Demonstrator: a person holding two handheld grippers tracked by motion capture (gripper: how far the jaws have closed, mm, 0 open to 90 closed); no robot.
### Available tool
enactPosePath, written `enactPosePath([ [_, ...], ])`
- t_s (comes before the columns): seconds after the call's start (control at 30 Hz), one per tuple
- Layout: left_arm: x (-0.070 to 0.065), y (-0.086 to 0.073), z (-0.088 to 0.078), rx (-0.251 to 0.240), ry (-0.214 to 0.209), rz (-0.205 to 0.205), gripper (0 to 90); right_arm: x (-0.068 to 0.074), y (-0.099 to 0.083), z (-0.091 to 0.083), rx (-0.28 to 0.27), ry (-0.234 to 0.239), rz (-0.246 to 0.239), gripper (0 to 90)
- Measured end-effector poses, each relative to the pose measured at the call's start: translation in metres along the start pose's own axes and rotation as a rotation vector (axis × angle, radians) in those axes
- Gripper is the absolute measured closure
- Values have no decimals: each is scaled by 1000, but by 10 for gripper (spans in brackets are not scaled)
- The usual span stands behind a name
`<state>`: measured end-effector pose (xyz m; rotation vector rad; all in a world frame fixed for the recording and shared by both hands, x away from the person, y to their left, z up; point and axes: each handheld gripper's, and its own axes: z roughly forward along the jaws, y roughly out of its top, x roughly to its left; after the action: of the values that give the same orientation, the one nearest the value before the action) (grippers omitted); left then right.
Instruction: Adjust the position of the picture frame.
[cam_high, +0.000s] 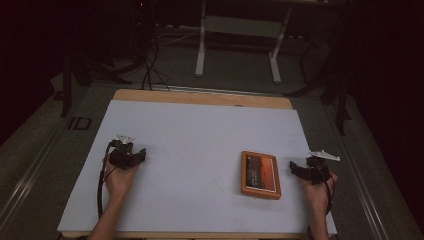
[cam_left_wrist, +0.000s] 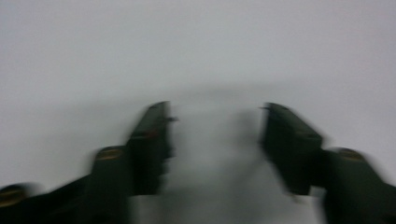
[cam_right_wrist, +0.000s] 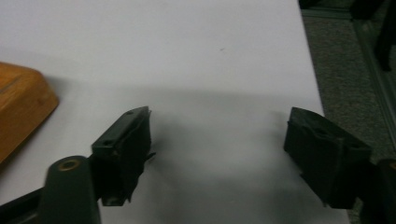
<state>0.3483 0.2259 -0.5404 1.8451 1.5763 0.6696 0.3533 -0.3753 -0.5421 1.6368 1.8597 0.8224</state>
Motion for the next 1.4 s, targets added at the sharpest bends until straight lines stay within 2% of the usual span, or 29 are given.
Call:
enactPosePath([
  [0.07,-2,1,-4,-18,-70,-12,544,0,0,-1,8,2,-10,218],
  [0.13,-6,3,-8,-38,-117,-7,549,0,1,-2,12,3,-12,226],
  [0.17,-6,3,-8,-38,-117,-7,551,0,1,-2,12,3,-12,226],
  [0.2,-11,4,-12,-51,-167,-1,551,1,1,-3,20,8,-16,254],
  [0.23,-14,4,-14,-55,-179,1,552,2,1,-7,15,46,-16,306],
  [0.37,-24,6,-21,-76,-254,25,575,8,4,-15,-6,66,-49,367],
  [0.43,-32,7,-25,-83,-287,49,595,11,5,-18,-21,83,-67,409],
  [0.53,-48,6,-30,-89,-331,96,692,16,6,-22,-30,124,-97,473],
  [0.63,-69,6,-33,-88,-398,154,789,21,5,-23,-33,180,-129,529],
  [0.73,-87,6,-35,-74,-479,210,886,26,3,-26,-26,240,-163,638],
  [0.83,-103,5,-37,-64,-519,260,895,32,-3,-31,-19,291,-190,753],
  [0.93,-112,5,-39,-63,-549,271,896,36,-8,-36,-15,307,-228,883],
  [1.0,-115,5,-40,-62,-564,275,896,37,-10,-38,-9,330,-245,896],
  [1.1,-121,3,-40,-54,-593,284,896,40,-11,-41,2,396,-258,897],
  [1.2,-129,2,-42,-57,-622,311,896,44,-11,-41,17,398,-289,898],
  [1.4,-148,0,-46,-65,-675,360,896,44,-17,-44,35,432,-307,899],
])
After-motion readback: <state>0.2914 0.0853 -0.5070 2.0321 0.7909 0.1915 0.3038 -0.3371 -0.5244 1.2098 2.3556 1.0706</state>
